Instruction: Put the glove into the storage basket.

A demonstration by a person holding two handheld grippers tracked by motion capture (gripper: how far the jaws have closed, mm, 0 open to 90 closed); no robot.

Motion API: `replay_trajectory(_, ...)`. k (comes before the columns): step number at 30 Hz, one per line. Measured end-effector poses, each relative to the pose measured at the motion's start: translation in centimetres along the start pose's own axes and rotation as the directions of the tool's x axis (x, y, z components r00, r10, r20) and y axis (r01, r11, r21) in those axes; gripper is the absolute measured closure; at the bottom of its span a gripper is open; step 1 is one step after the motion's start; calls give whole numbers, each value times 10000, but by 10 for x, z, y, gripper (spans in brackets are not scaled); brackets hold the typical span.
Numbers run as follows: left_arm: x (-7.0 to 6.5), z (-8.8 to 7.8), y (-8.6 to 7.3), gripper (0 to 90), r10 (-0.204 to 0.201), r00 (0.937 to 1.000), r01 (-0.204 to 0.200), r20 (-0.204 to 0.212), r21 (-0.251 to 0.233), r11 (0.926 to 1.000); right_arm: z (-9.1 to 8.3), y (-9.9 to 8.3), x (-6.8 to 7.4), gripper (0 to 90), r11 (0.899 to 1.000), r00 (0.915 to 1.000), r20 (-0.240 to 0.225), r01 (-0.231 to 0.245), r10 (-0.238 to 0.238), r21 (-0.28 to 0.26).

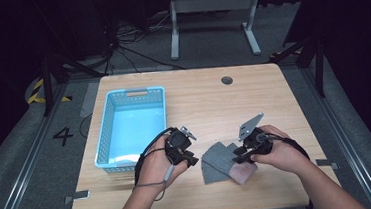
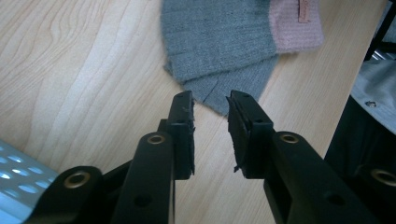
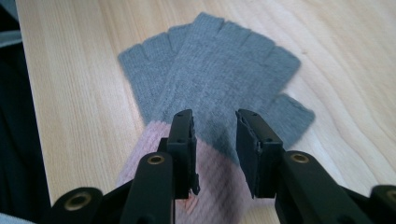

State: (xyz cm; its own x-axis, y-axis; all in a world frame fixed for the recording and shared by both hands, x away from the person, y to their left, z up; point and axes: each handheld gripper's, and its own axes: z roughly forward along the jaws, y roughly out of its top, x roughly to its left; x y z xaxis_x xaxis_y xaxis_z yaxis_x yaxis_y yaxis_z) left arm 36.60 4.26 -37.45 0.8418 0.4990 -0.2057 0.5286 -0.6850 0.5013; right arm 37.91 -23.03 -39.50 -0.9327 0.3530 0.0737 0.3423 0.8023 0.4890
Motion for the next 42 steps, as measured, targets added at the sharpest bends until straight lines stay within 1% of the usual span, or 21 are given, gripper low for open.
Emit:
replay_trajectory(2,1,1,1,743,45,10000,-45,22,59,10000,-6,-4,2,672,9996,9998,158,-141,145,-239)
replay_trajectory(4,2,3,3,770,74,10000,-75,34,191,9998,-11,-10,4,672,9978,9985,282,-457,470,-471)
replay_trajectory(5,1,5,3,781,23,10000,-25,50,239,9997,-16,-15,6,670,9968,9977,367,-551,573,-579)
replay_trajectory(6,2,6,3,792,109,9999,-111,37,378,9992,-17,-17,7,668,9962,9970,368,-656,678,-579)
replay_trajectory(7,3,8,4,797,109,9999,-111,55,422,9990,-19,-19,8,660,9961,9967,342,-717,735,-523)
replay_trajectory(10,4,14,5,789,141,9999,-144,64,492,9987,-23,-27,9,645,9955,9949,489,-865,883,-388)
replay_trajectory(11,5,15,6,783,210,9997,-215,94,562,9982,-24,-30,10,635,9951,9944,479,-924,940,-337)
replay_trajectory(13,5,18,7,773,162,9998,-168,110,543,9984,-26,-37,11,630,9937,9924,508,-1109,1117,-184)
replay_trajectory(16,7,21,8,754,103,9999,-109,128,508,9987,-28,-45,7,629,9906,9889,590,-1359,1364,-126)
replay_trajectory(18,8,24,10,734,74,9998,-84,182,571,9983,-29,-49,6,628,9884,9866,597,-1518,1520,-78)
replay_trajectory(20,9,26,11,718,63,9998,-75,194,589,9982,-29,-51,6,627,9882,9864,590,-1535,1533,-13)
replay_trajectory(21,10,27,11,711,131,9997,-145,220,640,9978,-28,-52,6,625,9871,9856,570,-1599,1594,30)
replay_trajectory(23,10,30,13,705,94,9997,-109,222,656,9978,-27,-55,7,618,9871,9862,503,-1590,1580,176)
replay_trajectory(25,11,32,14,700,179,9996,-195,206,759,9969,-25,-57,7,610,9860,9854,477,-1649,1636,256)
replay_trajectory(30,12,35,17,697,63,9997,-81,248,728,9973,-20,-63,8,606,9846,9860,407,-1638,1615,618)
replay_trajectory(31,13,36,17,696,131,9996,-148,248,718,9973,-19,-63,8,606,9843,9864,375,-1622,1599,695)
replay_trajectory(33,13,37,18,693,59,9996,-77,259,672,9977,-17,-64,8,607,9842,9871,321,-1591,1570,781)
replay_trajectory(35,13,38,18,689,97,9996,-116,260,736,9972,-13,-65,8,623,9836,9867,311,-1615,1595,806)
replay_trajectory(36,13,39,18,685,6,9997,-24,254,672,9977,-11,-65,8,634,9839,9874,293,-1576,1556,844)
replay_trajectory(39,13,42,18,669,-65,9996,49,270,586,9983,-7,-65,7,676,9845,9878,259,-1552,1536,818)
replay_trajectory(42,14,43,18,662,-156,9996,143,232,520,9985,-5,-64,6,747,9851,9885,256,-1508,1492,832)
